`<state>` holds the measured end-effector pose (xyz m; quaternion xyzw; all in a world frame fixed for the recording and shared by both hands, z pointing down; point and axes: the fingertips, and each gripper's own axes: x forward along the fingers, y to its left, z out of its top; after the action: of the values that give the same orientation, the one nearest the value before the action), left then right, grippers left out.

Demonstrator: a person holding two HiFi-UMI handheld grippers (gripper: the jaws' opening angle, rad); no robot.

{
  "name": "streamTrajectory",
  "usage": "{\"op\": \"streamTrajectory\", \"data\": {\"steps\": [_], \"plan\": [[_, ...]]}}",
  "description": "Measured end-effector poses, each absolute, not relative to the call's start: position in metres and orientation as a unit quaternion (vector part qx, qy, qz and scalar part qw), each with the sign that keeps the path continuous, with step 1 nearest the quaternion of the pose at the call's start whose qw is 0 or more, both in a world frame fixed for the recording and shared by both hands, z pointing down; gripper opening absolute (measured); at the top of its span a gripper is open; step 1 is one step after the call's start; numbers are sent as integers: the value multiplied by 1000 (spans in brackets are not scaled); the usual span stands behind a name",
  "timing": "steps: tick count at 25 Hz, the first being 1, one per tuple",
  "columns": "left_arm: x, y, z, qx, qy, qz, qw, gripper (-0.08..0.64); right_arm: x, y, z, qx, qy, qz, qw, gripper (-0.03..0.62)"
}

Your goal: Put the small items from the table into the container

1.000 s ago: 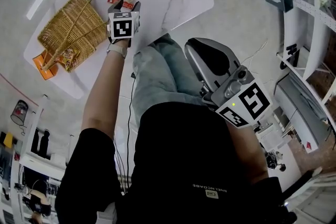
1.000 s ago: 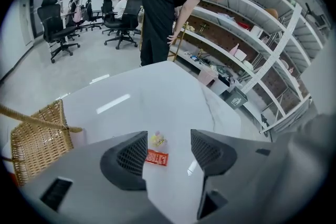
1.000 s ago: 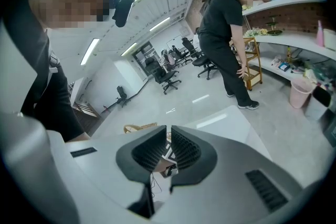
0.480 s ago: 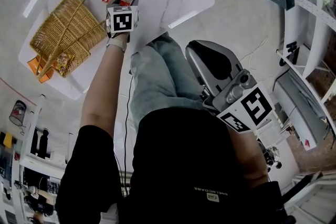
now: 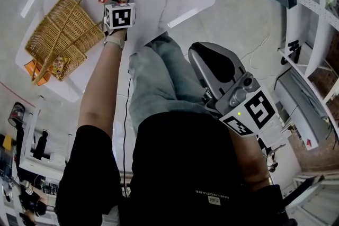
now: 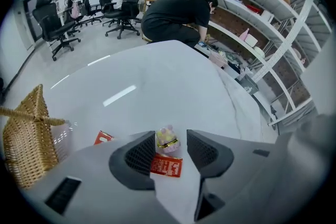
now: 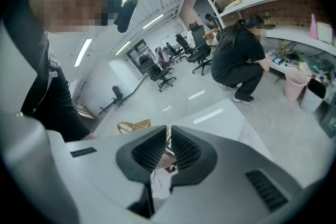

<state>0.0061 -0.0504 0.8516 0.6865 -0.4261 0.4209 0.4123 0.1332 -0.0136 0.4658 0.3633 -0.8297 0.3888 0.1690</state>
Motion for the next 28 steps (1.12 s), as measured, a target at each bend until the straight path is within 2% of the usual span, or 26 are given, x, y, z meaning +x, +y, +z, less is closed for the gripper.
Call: {"op": "streamTrajectory", "data": {"steps": [3,5,19,28], "plan": [[4,-52,854,681,-436,422,410,143,134,-13,468,364,-829,391,169,14],[5,-52,855,681,-437,421,409,137,134,-12,469,363,-829,391,168,14],[4,-50,835,690,-436,417,401,123,135,-14,456,365,-833,383,162,14],[6,-52,777,713,-437,401,375,121,125,-12,428,356,-848,366,143,14]]}}
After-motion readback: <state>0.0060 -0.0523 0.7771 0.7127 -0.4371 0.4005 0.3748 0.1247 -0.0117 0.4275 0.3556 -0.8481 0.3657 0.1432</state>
